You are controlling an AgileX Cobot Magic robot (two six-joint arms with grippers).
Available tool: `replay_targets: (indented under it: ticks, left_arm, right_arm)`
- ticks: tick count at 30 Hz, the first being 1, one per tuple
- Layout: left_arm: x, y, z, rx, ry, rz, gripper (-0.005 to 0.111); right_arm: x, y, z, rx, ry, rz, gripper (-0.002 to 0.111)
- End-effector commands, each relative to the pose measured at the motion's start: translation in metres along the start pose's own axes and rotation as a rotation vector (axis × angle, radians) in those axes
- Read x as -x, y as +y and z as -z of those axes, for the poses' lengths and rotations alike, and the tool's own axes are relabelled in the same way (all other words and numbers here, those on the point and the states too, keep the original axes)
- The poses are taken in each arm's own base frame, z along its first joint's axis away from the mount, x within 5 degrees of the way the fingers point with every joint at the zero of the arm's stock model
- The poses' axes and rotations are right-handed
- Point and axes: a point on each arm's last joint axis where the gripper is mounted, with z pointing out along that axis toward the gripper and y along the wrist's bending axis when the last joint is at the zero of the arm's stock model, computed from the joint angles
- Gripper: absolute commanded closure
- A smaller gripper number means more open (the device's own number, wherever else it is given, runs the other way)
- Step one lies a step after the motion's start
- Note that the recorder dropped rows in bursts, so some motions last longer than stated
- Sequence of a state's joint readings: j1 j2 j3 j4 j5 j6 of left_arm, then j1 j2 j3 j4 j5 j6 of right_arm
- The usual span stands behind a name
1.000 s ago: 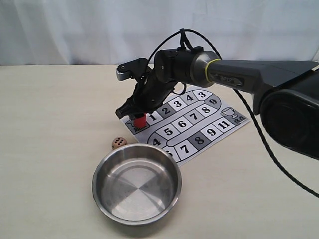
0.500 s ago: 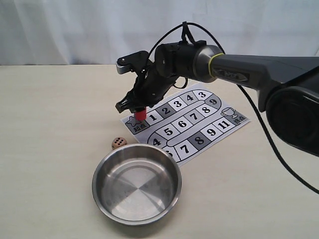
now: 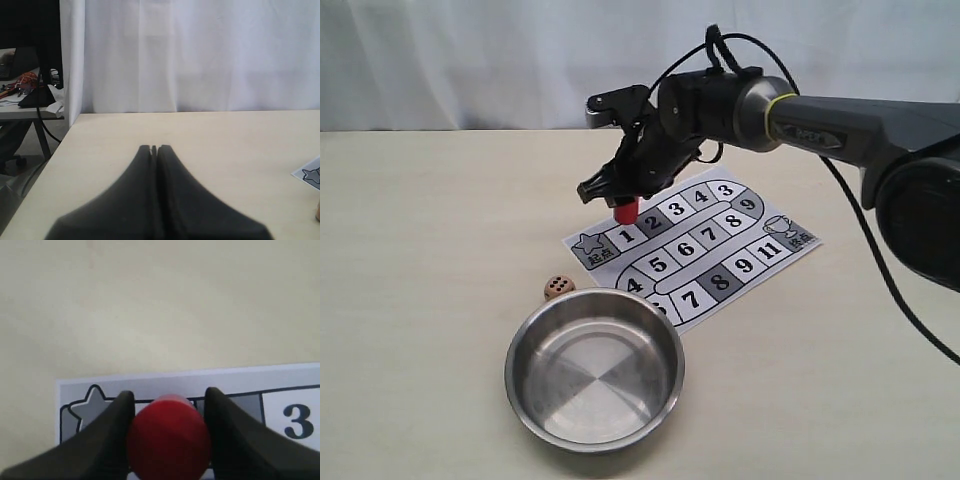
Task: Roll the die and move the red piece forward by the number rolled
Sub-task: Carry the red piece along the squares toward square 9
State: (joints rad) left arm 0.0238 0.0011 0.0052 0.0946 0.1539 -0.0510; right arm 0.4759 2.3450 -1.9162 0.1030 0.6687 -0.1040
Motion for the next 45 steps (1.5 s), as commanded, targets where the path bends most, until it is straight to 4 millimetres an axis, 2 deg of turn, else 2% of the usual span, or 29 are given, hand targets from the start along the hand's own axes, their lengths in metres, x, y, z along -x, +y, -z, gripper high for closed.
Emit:
replay_targets:
  ticks: [1, 8, 11, 17, 22, 24, 27, 34, 37, 45]
  left_arm:
    - [0.003, 0.000, 0.000, -0.001, -0.018, 0.004, 0.107]
    - [0.003, 0.000, 0.000, -0.001, -0.018, 0.004, 0.107]
    - [0.003, 0.000, 0.000, -0.001, -0.018, 0.004, 0.107]
    - [0.003, 0.000, 0.000, -0.001, -0.016, 0.004, 0.107]
    - [0.003, 0.000, 0.000, -0.001, -0.016, 0.004, 0.107]
    - [0.003, 0.000, 0.000, -0.001, -0.016, 0.004, 0.107]
    - [0.003, 0.000, 0.000, -0.001, -0.016, 0.004, 0.107]
    - [0.003, 0.000, 0.000, -0.001, -0.016, 0.004, 0.107]
    - [0.003, 0.000, 0.000, -0.001, -0.016, 0.004, 0.107]
    - [0.003, 0.000, 0.000, -0.001, -0.018, 0.004, 0.107]
  right_arm:
    - [0.000, -0.004, -0.001, 0.033, -0.003, -0.074, 0.104]
    - [-0.014, -0.004, -0.024, 0.032, 0.055, -0.073, 0.104]
    - [-0.017, -0.004, -0.026, 0.035, 0.082, -0.073, 0.104]
    - [-0.011, -0.005, -0.016, 0.027, 0.061, -0.063, 0.104]
    - [-0.003, -0.013, 0.001, -0.069, 0.039, 0.045, 0.104]
    - [-0.001, -0.017, 0.006, -0.085, 0.033, 0.037, 0.104]
    - [-0.003, -0.022, 0.004, -0.088, 0.037, 0.017, 0.104]
    - [-0.015, -0.035, -0.020, -0.110, 0.063, -0.049, 0.104]
    - [-0.016, -0.035, -0.019, -0.110, 0.078, -0.048, 0.104]
    - [0.001, -0.061, 0.010, -0.146, -0.031, -0.083, 0.104]
